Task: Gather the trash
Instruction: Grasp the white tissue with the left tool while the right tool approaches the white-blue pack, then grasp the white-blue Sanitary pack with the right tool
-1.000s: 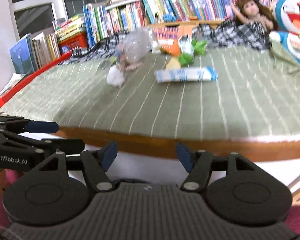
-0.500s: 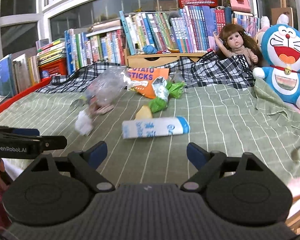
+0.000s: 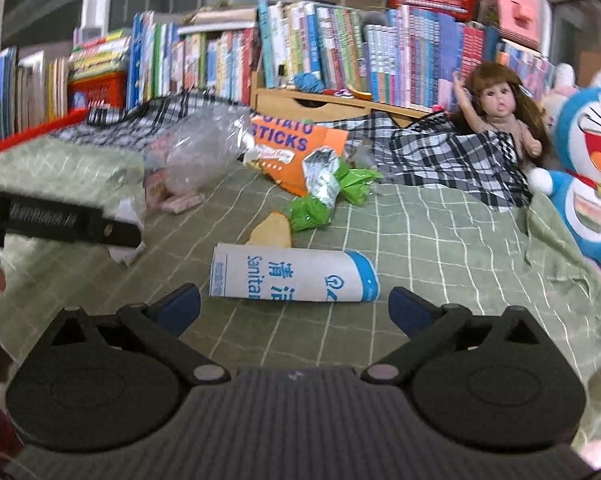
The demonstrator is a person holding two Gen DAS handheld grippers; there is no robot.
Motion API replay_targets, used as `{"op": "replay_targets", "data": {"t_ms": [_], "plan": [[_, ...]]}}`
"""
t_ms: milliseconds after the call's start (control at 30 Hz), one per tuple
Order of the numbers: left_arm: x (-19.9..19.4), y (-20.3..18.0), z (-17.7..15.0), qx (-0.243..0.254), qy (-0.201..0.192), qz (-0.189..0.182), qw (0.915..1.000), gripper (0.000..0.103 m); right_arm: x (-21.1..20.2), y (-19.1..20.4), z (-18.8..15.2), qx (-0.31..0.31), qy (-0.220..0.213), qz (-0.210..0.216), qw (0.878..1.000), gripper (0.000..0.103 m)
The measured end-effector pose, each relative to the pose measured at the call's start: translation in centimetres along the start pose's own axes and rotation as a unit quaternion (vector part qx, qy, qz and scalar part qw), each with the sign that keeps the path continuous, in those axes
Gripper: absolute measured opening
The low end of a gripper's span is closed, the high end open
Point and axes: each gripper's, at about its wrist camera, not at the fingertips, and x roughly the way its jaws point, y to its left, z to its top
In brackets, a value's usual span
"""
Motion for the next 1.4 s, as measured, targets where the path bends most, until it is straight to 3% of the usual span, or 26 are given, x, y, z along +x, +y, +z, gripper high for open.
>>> {"op": "replay_targets", "data": {"t_ms": [367,600,800,1100,1400], "plan": [[1.8,-1.7,-0.1,0.029,0.001,0.004,0.9996,0.067,2.5,0.9,0.6,-0.03,0.013,-0.001,0.999,0.103],[1.9,-2.0,-0.2,0.044,-0.005,0.013,0.9989,0.033,3.3,1.3,1.3,-0.046,0.013,0.01,0.999,0.103],[1.6,-2.2,-0.4,0.058,-0.012,0.01,0.9982,0.032,3.7,1.5,1.4,-0.044,0.019,0.016,0.999,0.087],[0.1,-2.1,-0.9,0.067,-0.022,0.005,0.9975,0.032,1.5,1.4,1.0,-0.037,-0.017,-0.003,0.999,0.058],[-1.6,-1.7,-1.6,0.07,-0.025,-0.002,0.9972,0.032,-0.5,-0.8,0.1,0.01,-0.003,-0.026,1.0,0.057]]}}
